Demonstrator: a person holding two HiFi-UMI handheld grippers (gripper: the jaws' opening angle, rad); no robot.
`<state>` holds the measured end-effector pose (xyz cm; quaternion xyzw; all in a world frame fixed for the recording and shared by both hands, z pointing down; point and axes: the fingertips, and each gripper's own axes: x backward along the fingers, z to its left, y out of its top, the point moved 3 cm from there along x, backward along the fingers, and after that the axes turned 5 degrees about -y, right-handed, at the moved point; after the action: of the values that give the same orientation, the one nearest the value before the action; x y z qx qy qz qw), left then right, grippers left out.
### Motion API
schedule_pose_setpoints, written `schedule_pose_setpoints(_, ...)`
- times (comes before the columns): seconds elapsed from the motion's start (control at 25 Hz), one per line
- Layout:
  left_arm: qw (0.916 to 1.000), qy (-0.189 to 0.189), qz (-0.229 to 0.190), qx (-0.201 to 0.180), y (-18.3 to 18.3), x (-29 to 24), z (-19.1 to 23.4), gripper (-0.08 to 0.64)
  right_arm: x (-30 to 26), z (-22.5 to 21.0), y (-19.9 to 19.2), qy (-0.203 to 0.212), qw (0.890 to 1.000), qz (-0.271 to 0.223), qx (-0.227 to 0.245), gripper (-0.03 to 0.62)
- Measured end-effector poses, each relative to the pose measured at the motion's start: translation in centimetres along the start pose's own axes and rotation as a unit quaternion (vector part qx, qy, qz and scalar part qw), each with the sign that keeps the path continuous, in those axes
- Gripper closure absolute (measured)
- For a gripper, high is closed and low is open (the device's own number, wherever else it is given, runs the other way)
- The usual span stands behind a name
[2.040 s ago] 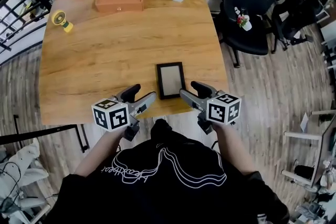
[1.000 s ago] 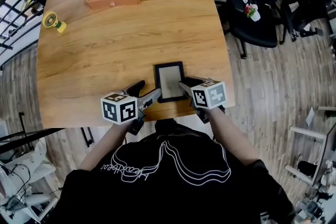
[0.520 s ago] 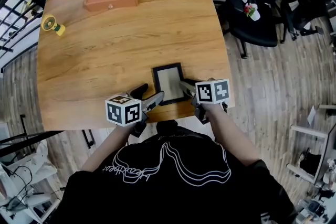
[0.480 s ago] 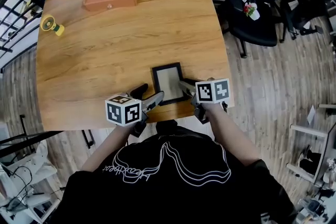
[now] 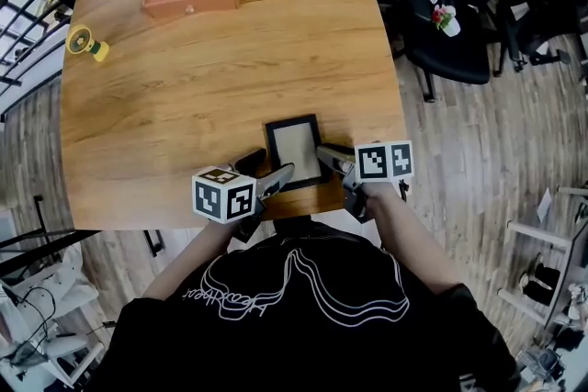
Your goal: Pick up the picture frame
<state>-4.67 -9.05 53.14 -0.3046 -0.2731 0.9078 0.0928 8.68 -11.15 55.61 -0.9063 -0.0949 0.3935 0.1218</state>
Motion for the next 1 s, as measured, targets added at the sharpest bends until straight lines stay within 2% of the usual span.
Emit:
schedule_pose_setpoints(0.24,1.0000,-0.001,-0.003,-0.004,-0.1,-0.1,0.1,0.233,-0.3,0.4,-0.1,-0.039,0.996,0.012,0.074,0.483)
schedule_pose_setpoints(0.8,0.9997,-0.012,-0.017,-0.016,0.2,0.1,-0.3,0.238,-0.5,0.9,-0.1,-0.057,0.989,0.012,0.139,0.474)
schedule_pose_setpoints(1.0,0.9997,-0.023,-0.008,-0.007,0.0,0.1,-0.3,0.241,-0.6,1.2,-0.4,-0.079,0.982,0.020,0.172,0.471)
